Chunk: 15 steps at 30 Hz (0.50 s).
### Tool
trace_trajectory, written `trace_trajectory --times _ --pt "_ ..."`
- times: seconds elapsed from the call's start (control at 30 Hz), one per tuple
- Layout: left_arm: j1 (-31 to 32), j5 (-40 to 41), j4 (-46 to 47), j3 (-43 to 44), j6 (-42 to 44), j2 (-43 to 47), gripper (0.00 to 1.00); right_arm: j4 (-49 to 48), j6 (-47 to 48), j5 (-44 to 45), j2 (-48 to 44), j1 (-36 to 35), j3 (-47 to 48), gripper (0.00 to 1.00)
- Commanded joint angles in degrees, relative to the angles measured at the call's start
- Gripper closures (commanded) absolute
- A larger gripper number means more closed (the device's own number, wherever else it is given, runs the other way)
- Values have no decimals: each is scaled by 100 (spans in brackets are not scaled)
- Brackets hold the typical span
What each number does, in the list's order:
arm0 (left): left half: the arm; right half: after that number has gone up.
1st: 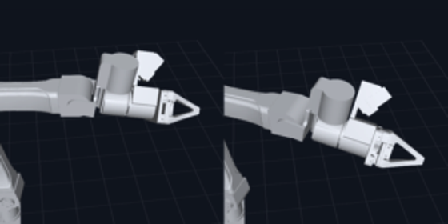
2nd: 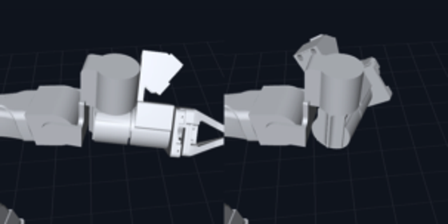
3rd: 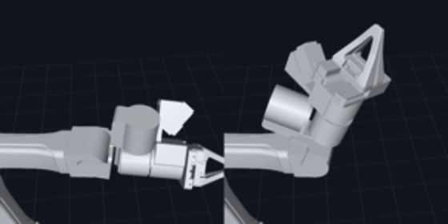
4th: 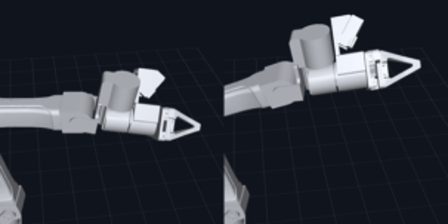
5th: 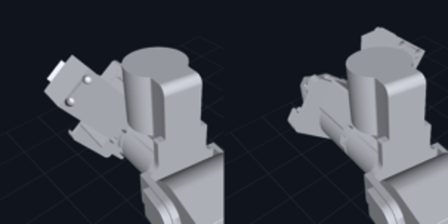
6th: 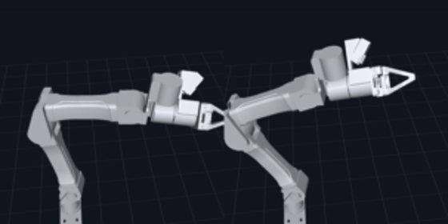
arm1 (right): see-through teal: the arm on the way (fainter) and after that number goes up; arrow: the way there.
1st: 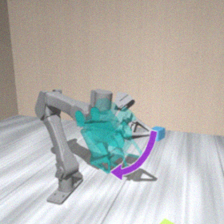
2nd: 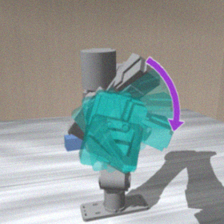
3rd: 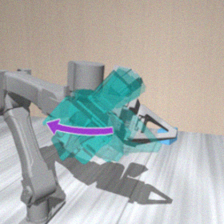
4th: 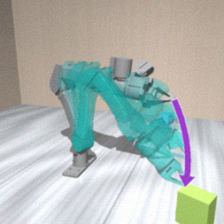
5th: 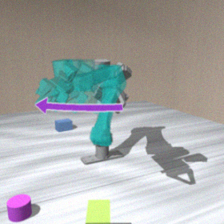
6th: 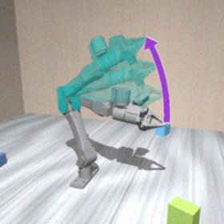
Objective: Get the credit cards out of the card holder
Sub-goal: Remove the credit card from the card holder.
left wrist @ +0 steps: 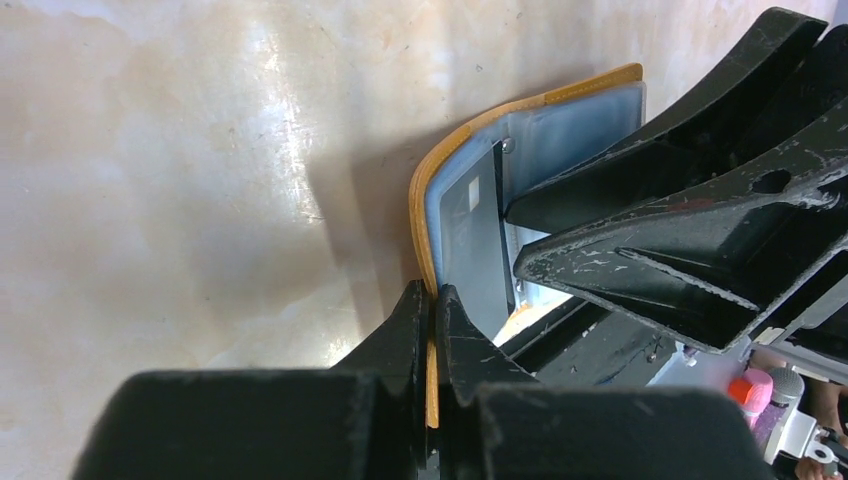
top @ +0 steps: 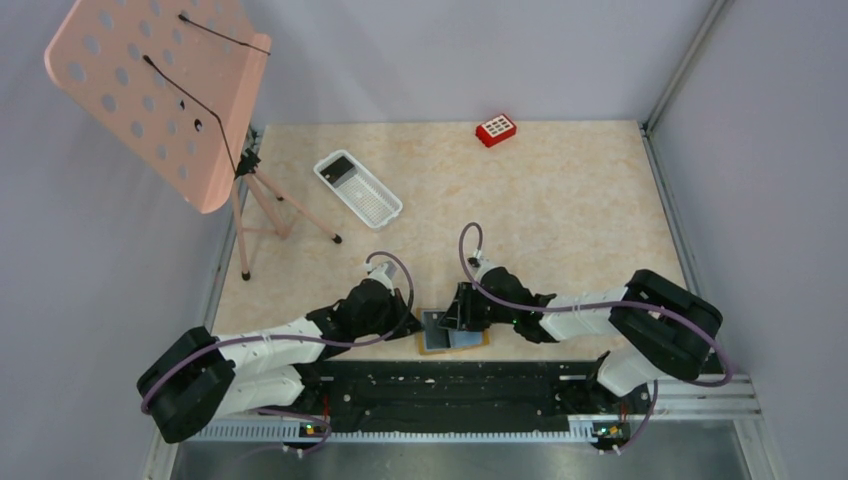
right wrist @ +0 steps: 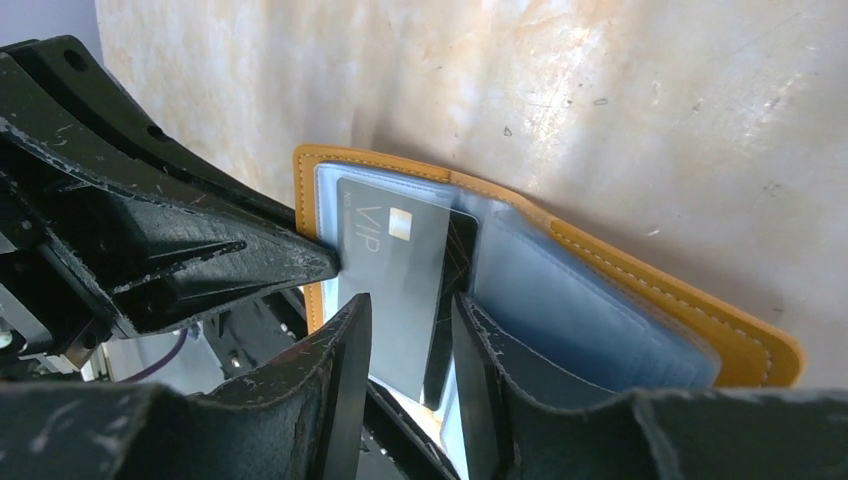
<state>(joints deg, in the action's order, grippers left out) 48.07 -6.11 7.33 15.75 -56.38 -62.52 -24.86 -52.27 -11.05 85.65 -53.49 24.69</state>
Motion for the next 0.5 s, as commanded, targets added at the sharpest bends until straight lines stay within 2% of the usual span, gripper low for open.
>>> trace_trajectory --times 0.0,0.2,0.47 --pt "9 206 -11 -141 128 -34 100 419 162 495 -45 0 -219 63" --pt "9 277 -53 -142 127 -53 100 893 270 707 -464 2 -163 63" --pt "9 205 101 -170 105 -222 100 335 198 320 -66 -11 -193 64"
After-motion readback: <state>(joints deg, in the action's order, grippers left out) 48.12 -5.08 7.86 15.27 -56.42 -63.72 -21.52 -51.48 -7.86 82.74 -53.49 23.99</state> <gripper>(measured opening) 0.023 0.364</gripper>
